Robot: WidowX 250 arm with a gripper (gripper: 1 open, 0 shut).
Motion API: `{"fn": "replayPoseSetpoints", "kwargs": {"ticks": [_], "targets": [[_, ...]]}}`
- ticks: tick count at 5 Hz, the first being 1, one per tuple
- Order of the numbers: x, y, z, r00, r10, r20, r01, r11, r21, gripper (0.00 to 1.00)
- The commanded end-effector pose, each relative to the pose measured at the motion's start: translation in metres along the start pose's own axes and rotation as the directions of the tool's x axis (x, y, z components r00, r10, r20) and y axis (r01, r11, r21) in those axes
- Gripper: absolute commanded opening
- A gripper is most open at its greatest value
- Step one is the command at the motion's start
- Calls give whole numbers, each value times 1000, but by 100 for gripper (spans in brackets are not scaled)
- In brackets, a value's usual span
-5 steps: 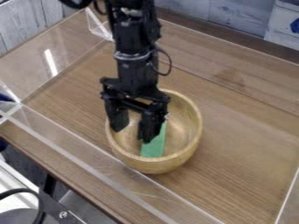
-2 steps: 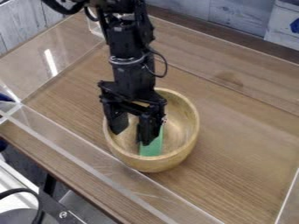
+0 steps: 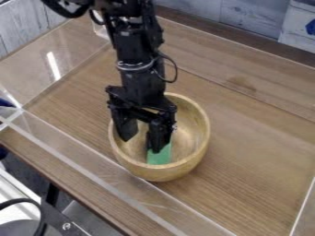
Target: Remove the green block from inside the brown bowl and put it on the table
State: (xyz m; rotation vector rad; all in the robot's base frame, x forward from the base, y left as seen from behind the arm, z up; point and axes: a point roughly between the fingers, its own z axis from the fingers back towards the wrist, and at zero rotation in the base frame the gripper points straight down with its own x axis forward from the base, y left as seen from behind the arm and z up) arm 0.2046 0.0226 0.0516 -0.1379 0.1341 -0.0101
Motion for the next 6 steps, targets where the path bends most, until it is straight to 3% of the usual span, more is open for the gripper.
{"fn": "replayPoseSetpoints", "kwargs": {"ticks": [1,3,5,6], "targets": [[12,-3,4,999,-34,28,33,999,20,100],[18,-4,-1,989,-149,10,149,989,16,100],[37,-16,11,995,-100,27,99,994,42,100],[31,-17,1,998,-57,-14,58,998,37,100]]}}
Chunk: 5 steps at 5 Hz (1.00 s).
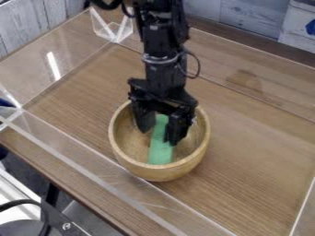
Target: Remove the green block from inside the brown bowl and put it on the table
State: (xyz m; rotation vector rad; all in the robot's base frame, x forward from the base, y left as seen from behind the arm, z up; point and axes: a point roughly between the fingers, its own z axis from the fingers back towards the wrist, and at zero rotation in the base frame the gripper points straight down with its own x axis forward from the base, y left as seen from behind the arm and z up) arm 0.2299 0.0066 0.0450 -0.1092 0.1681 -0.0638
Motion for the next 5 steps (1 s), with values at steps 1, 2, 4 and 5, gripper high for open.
{"fn": "replayPoseSetpoints", "kwargs": {"ticks": [1,2,4,5], "targets": [[-1,-4,-5,999,34,-19,-34,999,1,100],[-6,-10,-8,999,27,-38,-27,1000,7,100],[-10,-17,4,1000,18,-22,-19,999,-26,0],[-8,-23,17,1000,-14,18,15,999,-33,0]]}}
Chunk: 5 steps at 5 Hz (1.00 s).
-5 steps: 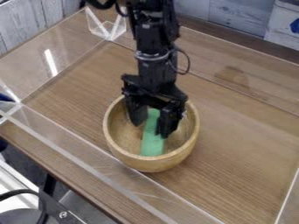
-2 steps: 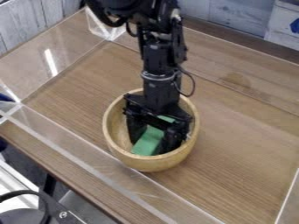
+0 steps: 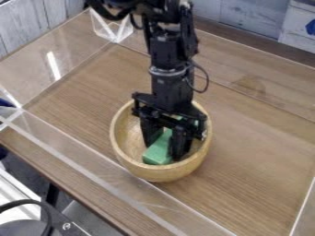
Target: Remove the green block from inside the brown bowl and put it on the table
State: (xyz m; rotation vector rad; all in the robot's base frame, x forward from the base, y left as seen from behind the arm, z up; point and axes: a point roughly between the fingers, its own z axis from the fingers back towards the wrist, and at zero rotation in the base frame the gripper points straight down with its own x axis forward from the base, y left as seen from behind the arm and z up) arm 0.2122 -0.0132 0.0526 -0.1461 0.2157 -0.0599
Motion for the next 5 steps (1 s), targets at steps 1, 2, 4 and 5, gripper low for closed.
{"fn": "replayPoseSetpoints", "kwargs": {"ticks": [1,2,4,5], "targets": [[8,-16,23,996,-71,60,72,997,-16,0],[9,-31,26,990,-128,52,130,991,-33,0],[22,-90,25,976,-217,28,217,976,-27,0],[32,-106,9,966,-253,52,255,965,-52,0]]}}
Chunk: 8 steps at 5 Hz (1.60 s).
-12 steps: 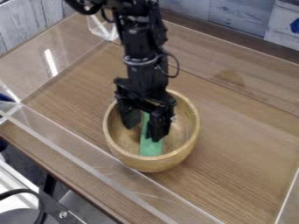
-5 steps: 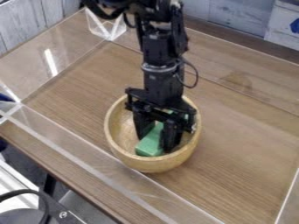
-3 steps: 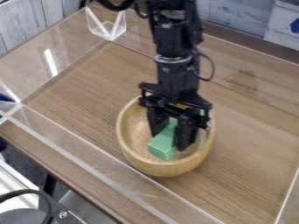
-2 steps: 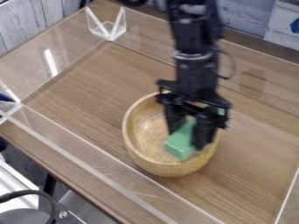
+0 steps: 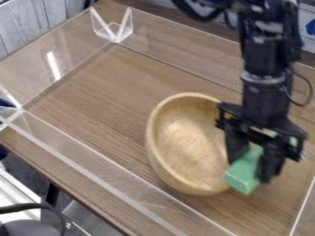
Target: Remove the green block from inside the brown bowl and put it on the table
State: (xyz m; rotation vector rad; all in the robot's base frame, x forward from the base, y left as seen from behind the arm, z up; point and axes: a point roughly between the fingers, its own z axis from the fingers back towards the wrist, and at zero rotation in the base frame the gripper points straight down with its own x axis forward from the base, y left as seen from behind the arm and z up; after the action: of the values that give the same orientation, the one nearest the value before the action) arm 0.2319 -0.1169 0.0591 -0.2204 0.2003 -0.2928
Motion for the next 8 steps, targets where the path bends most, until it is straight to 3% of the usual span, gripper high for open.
{"fn": "replayPoseSetpoints", "kwargs": {"ticks": [1,3,4,5,6,7,8], "targets": [[15,-2,-5,997,-43,57,45,999,-25,0],[18,12,-22,996,56,71,-56,998,0,0],[17,20,-29,997,68,41,-67,998,-16,0],[16,26,-33,997,70,16,-69,997,-27,100],[15,33,-38,998,69,-11,-69,997,-36,100],[17,32,-35,997,80,-14,-81,996,-33,0],[20,29,-32,996,83,-17,-84,996,-32,0]]}}
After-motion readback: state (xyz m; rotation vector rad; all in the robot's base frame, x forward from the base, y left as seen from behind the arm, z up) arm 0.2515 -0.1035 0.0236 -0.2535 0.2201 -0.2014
